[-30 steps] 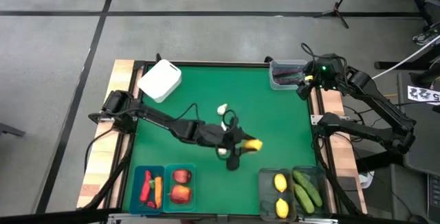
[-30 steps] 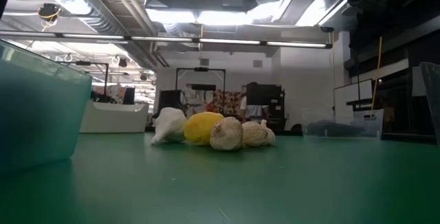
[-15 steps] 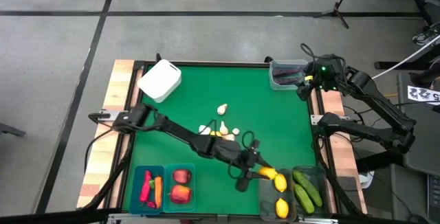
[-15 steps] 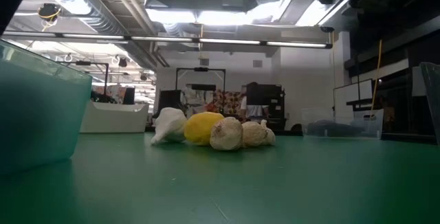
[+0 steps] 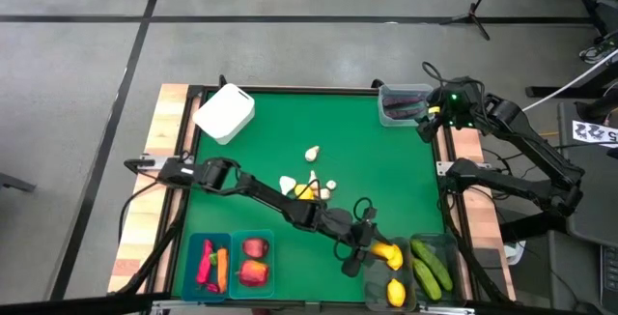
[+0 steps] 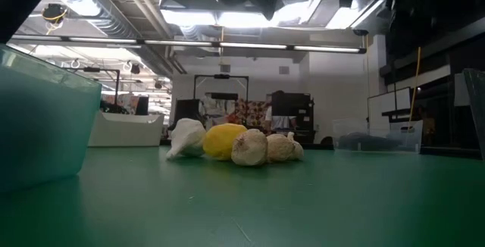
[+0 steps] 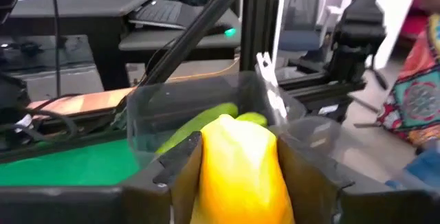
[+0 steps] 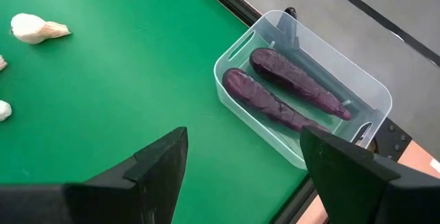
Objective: Sort produce into baskets
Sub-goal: Put the lemon into the left black bin
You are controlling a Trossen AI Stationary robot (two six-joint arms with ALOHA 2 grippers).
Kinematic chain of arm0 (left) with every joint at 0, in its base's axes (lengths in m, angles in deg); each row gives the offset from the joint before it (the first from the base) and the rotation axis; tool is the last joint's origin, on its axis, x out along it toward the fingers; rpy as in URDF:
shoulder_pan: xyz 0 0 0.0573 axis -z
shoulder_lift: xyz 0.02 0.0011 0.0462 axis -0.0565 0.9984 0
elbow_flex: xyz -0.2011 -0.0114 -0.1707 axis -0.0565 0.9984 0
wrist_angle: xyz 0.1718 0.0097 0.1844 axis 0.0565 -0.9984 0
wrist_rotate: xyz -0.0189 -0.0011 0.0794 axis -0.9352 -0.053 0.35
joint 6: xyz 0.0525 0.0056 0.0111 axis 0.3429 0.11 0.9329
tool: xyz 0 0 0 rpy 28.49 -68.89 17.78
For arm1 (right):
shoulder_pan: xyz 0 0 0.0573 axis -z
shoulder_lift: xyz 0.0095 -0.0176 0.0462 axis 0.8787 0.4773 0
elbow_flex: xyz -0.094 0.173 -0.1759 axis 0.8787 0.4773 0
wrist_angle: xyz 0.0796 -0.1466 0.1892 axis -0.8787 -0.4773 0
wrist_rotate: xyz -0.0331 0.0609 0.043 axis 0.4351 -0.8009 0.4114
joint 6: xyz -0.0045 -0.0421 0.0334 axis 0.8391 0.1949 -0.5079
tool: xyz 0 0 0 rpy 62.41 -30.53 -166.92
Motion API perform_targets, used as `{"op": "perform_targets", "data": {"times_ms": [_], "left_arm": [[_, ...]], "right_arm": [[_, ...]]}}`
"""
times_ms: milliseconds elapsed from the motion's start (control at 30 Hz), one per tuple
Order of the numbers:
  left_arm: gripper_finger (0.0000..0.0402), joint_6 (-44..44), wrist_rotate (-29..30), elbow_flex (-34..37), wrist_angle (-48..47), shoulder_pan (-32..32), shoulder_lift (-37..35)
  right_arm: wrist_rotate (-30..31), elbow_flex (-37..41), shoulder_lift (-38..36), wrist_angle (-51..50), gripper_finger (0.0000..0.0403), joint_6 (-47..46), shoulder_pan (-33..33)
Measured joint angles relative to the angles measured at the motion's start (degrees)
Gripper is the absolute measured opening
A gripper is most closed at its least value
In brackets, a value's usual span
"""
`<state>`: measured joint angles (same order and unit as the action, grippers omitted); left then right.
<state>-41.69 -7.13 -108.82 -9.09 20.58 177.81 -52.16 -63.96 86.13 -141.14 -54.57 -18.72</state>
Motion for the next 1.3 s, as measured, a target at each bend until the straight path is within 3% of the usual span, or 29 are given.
{"op": "perform_targets", "data": {"times_ms": [333,500,600,800,933,1033,1133,1200,1300], "left_arm": [[0.0270,3.51,-1.83,0.00,-1.28,0.62,-0.05],[0.0288,3.20,-0.96,0.01,-5.11,0.60,-2.93],[0.0286,5.10,0.94,0.00,-13.82,0.57,-8.61],[0.0275,9.90,9.39,-0.07,-43.68,0.29,-23.60],[0.0273,8.09,12.38,1.05,-59.58,-0.20,-33.16],[0.0274,5.25,13.57,7.52,-64.63,-0.72,-40.66],[0.0275,0.82,15.43,18.54,-65.07,-2.06,-49.57],[0.0275,-3.35,16.14,27.72,-60.66,-2.95,-55.86],[0.0275,-8.32,16.35,41.79,-46.11,-3.51,-61.63]], "right_arm": [[-0.18,1.92,-0.02,0.51,0.0282,0.16,0.00],[-0.16,4.20,0.00,0.15,0.0282,0.34,0.02],[-0.14,4.52,0.00,0.17,0.0282,0.71,0.01],[-0.11,4.52,0.00,0.28,0.0282,1.77,0.01],[-0.12,4.52,0.00,0.29,0.0282,1.91,0.00],[-0.11,4.52,0.00,0.58,0.0282,1.95,0.02],[-0.12,4.52,0.00,0.72,0.0282,2.00,0.00],[-0.06,4.52,0.00,0.76,0.0282,2.36,0.01],[-0.03,4.52,0.00,1.25,0.0282,3.27,0.01]]}}
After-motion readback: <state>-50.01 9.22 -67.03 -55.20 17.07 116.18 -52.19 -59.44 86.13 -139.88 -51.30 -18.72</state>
